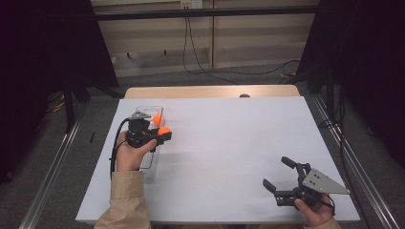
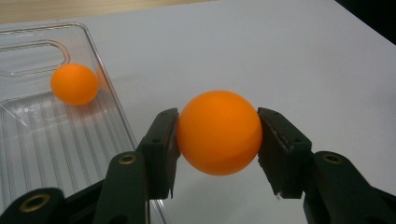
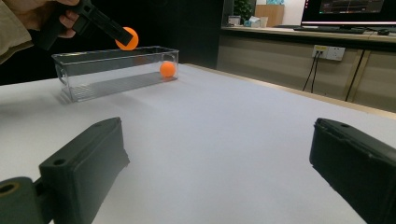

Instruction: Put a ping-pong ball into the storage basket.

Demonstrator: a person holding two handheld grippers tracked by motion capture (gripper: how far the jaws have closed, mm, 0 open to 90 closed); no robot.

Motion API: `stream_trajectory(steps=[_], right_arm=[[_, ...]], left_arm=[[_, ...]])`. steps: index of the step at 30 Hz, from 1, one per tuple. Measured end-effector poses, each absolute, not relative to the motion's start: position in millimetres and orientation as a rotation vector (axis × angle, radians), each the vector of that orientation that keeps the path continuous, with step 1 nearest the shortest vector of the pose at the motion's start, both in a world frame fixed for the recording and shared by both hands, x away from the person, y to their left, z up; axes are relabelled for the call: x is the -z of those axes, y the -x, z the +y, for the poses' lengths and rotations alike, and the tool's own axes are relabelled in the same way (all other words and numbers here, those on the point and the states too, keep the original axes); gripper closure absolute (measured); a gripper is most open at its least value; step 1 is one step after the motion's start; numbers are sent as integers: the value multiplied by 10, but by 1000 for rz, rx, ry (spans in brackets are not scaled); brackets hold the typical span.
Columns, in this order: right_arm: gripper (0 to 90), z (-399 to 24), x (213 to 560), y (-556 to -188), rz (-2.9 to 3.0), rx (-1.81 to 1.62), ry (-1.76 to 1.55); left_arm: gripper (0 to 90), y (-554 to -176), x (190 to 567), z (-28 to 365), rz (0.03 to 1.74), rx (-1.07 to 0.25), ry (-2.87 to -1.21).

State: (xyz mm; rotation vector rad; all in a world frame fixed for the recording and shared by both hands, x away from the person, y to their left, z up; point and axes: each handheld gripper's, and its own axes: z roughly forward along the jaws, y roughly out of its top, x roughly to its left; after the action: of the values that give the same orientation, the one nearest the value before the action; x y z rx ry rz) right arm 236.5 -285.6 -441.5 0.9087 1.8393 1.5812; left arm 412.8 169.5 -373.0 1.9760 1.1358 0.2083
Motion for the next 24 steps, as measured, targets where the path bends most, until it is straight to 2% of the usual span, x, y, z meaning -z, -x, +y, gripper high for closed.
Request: stream_trajectory(steps=[24], right_arm=[[28,-2855,4415,-2367,1843,-1581,-907]], left_arm=[[507,-4110,3715,1790,1156,-222,-1975]])
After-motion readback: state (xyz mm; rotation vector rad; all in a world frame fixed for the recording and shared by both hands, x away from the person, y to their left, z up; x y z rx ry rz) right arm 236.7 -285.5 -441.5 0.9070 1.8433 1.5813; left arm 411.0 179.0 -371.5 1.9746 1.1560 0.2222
